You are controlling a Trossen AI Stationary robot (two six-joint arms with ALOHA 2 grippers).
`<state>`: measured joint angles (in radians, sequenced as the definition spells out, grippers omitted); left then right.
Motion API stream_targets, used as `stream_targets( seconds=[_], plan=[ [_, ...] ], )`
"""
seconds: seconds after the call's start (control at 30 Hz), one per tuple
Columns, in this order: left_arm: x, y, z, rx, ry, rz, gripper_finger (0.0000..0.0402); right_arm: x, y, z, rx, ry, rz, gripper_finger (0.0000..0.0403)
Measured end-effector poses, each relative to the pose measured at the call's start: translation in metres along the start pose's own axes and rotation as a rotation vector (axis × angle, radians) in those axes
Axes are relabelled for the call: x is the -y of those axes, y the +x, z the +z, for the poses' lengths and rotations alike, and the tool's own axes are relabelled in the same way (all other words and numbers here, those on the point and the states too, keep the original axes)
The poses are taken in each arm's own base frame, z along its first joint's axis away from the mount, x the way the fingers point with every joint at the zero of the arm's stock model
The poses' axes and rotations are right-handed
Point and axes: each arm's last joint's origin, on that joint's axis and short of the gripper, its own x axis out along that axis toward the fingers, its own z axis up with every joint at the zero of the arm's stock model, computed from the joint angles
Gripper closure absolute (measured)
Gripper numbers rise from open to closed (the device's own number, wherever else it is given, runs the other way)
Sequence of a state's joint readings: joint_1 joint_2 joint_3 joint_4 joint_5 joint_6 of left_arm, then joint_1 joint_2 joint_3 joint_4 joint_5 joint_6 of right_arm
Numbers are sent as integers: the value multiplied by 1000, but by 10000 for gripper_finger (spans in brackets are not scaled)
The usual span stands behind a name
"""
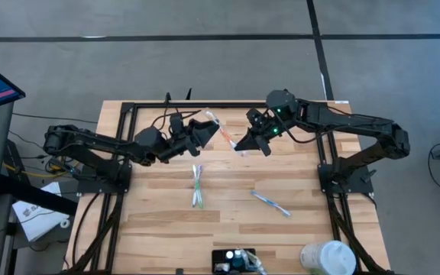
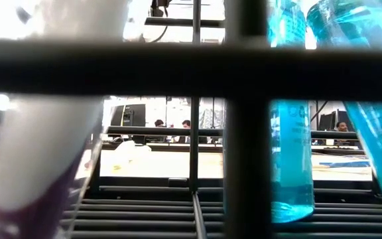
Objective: Pick & Place toothbrushing station
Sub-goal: Put the orange toothbrush into the black mesh organizer
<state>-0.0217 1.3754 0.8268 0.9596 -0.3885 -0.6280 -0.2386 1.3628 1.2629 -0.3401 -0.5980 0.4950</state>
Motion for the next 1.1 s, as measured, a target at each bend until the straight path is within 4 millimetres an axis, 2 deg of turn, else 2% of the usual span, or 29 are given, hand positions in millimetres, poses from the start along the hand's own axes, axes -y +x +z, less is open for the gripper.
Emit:
stream_targets(
  seconds=[0.3,0.63,0.8,1.1],
  plan=[
    [-5,7,-16,-39,-27,19,201,0,0,0,0,-1,0,391],
    [-2,11,-14,-24,-21,13,216,0,0,0,0,-6,0,391],
    [-2,11,-14,-23,-26,15,260,0,0,0,0,-8,0,391],
    [-2,10,-14,-20,-37,21,387,1,-1,1,0,-34,2,384]
  ],
)
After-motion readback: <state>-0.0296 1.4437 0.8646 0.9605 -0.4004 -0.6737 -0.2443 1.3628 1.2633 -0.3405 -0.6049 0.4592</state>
